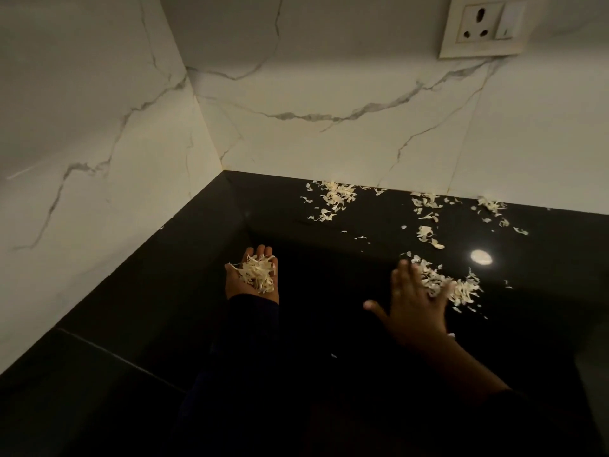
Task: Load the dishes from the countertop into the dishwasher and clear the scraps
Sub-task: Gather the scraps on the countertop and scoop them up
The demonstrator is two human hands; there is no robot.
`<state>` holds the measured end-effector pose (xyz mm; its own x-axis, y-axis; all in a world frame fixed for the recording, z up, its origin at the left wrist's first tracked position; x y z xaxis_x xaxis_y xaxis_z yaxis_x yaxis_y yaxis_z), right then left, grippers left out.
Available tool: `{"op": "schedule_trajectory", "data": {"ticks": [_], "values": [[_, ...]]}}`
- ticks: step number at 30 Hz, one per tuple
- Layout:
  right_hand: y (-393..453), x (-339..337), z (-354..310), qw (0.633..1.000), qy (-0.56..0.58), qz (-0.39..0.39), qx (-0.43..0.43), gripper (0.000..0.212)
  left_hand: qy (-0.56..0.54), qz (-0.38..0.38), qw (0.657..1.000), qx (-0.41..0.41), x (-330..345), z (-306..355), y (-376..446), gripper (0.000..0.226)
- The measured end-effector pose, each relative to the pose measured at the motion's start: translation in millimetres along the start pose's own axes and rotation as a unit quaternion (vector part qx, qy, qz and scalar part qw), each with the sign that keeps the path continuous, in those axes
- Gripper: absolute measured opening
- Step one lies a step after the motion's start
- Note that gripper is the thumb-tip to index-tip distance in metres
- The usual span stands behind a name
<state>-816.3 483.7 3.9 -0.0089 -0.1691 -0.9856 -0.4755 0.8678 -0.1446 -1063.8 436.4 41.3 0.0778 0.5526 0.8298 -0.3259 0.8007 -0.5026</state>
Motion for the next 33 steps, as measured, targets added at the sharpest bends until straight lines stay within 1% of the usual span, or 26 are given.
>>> {"op": "schedule_trajectory", "data": {"ticks": [3,4,5,6,7,8,9,11,13,16,18,19,20,22,24,25,26,27,28,31,33], "values": [[-25.9,3.1,-80.6,0.987,-0.031,0.035,-0.151,0.112,0.021,-0.005,1.000,-0.004,6.6,-17.8,1.1,0.058],[-32.1,9.0,-110.6,0.974,-0.037,0.027,-0.221,0.116,0.029,-0.009,1.000,-0.004,10.6,-24.7,0.9,0.058],[-37.3,22.0,-135.2,0.958,-0.029,0.001,-0.286,0.125,0.033,-0.013,0.999,-0.005,14.3,-30.6,0.3,0.058],[-40.3,31.1,-149.0,0.947,0.000,-0.043,-0.319,0.133,0.035,-0.016,0.999,-0.008,18.1,-36.4,0.1,0.058],[-39.0,35.1,-152.7,0.940,0.012,-0.077,-0.332,0.137,0.034,-0.020,0.999,-0.011,21.3,-41.1,-0.8,0.058],[-34.2,31.7,-149.3,0.939,0.009,-0.079,-0.334,0.138,0.033,-0.021,0.999,-0.013,23.4,-43.9,-1.5,0.058],[-26.3,28.6,-136.5,0.947,0.004,-0.067,-0.315,0.136,0.034,-0.021,0.999,-0.014,24.7,-47.1,-2.0,0.058],[-8.9,15.8,-96.6,0.970,0.013,-0.023,-0.243,0.128,0.039,-0.018,0.999,-0.016,24.7,-50.2,-2.5,0.058],[2.1,8.8,-48.6,0.985,0.008,-0.014,-0.172,0.122,0.041,-0.010,0.999,-0.020,22.7,-51.0,-2.0,0.058],[7.8,3.7,19.6,0.998,-0.008,-0.010,-0.056,0.132,0.040,-0.009,0.999,-0.016,24.2,-47.3,2.5,0.058],[4.6,3.7,38.6,1.000,-0.010,-0.008,-0.007,0.132,0.031,-0.002,0.999,-0.012,24.1,-44.7,6.9,0.058],[4.8,-0.9,35.8,1.000,-0.006,0.007,-0.009,0.128,0.030,-0.003,0.999,-0.011,26.3,-44.0,10.2,0.058],[5.7,-1.4,21.5,0.999,-0.001,0.012,-0.030,0.122,0.027,-0.005,1.000,-0.010,27.6,-43.0,14.3,0.058],[12.7,-5.2,-29.5,0.992,0.002,0.027,-0.122,0.115,0.029,-0.003,1.000,-0.006,32.0,-39.6,23.0,0.058],[24.3,-9.3,-84.6,0.976,-0.007,0.054,-0.209,0.112,0.037,-0.002,0.999,-0.003,37.0,-34.5,32.9,0.058],[33.0,-2.5,-109.4,0.968,-0.011,0.029,-0.251,0.109,0.035,0.001,0.999,0.000,37.5,-30.3,40.7,0.058],[44.6,7.1,-128.6,0.961,-0.012,-0.022,-0.275,0.101,0.035,0.006,0.999,0.003,40.6,-24.0,47.5,0.059],[57.2,13.5,-141.7,0.956,-0.016,-0.079,-0.282,0.090,0.040,0.006,0.999,0.007,43.5,-18.0,53.9,0.059],[72.5,13.9,-151.2,0.952,-0.011,-0.095,-0.289,0.083,0.043,0.005,0.999,0.008,45.1,-13.0,60.6,0.059],[137.2,8.0,-174.1,0.945,-0.019,-0.079,-0.318,0.083,0.040,-0.012,0.999,0.007,48.6,2.0,83.4,0.059],[179.9,0.7,-181.6,0.946,-0.029,-0.067,-0.317,0.084,0.027,-0.028,0.999,0.008,54.8,10.9,95.3,0.060]]}}
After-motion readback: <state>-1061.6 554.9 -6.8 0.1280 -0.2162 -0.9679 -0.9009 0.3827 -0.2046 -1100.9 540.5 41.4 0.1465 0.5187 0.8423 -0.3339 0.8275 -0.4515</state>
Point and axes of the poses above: each hand's wrist, its own y-axis towards the middle knuckle, its own x-axis out of the palm, z = x × y, the point moved 8 cm from there along y, towards the middle knuckle, and after that the axes turned 11 degrees about -x, right-handed, at the moved point
